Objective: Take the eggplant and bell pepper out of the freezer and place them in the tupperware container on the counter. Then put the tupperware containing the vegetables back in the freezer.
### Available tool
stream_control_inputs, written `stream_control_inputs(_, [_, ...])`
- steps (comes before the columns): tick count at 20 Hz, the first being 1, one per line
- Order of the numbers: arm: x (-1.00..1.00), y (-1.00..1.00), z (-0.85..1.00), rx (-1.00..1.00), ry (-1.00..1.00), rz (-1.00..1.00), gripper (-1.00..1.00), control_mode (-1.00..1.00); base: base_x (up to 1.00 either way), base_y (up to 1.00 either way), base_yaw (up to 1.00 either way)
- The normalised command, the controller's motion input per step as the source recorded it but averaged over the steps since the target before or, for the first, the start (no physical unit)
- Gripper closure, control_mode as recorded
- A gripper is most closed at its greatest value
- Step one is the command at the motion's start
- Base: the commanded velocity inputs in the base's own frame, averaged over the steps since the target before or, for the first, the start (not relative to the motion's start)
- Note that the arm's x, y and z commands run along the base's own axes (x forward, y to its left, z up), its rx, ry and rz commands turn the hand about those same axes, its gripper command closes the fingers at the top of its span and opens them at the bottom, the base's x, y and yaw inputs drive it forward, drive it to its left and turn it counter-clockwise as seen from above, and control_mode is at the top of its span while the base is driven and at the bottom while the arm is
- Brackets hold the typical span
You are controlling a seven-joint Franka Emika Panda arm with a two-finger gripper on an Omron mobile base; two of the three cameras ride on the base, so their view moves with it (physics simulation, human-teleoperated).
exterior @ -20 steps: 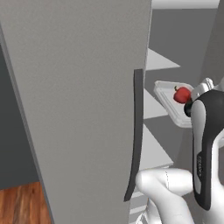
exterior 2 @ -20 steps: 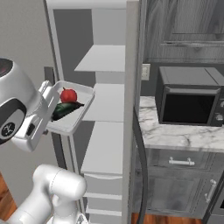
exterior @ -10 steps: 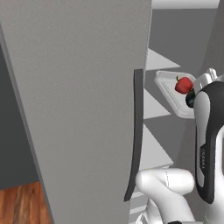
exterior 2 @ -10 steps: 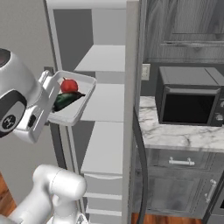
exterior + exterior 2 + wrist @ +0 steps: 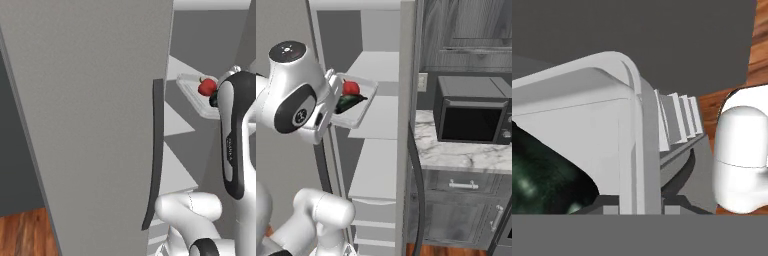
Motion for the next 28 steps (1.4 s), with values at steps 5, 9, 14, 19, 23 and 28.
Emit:
stream_control_inputs(5, [0.63,-0.19,0.00,0.00,-0.04,0.01,1.00,-1.00,0.00,0.00,0.00])
stream_control_inputs(9, [0.64,-0.17,0.00,0.00,-0.07,0.01,1.00,-1.00,0.00,0.00,0.00])
stream_control_inputs(14, [0.62,-0.16,0.01,0.00,-0.07,0.01,1.00,-1.00,0.00,0.00,0.00])
stream_control_inputs(19, [0.68,-0.09,0.10,0.00,-0.02,0.00,1.00,-1.00,0.00,0.00,0.00])
stream_control_inputs(23, [0.56,-0.01,0.31,0.01,0.00,0.00,1.00,-1.00,0.00,0.00,0.00])
stream_control_inputs(28, [0.43,0.00,0.14,0.02,0.00,0.02,1.00,-1.00,0.00,0.00,0.00])
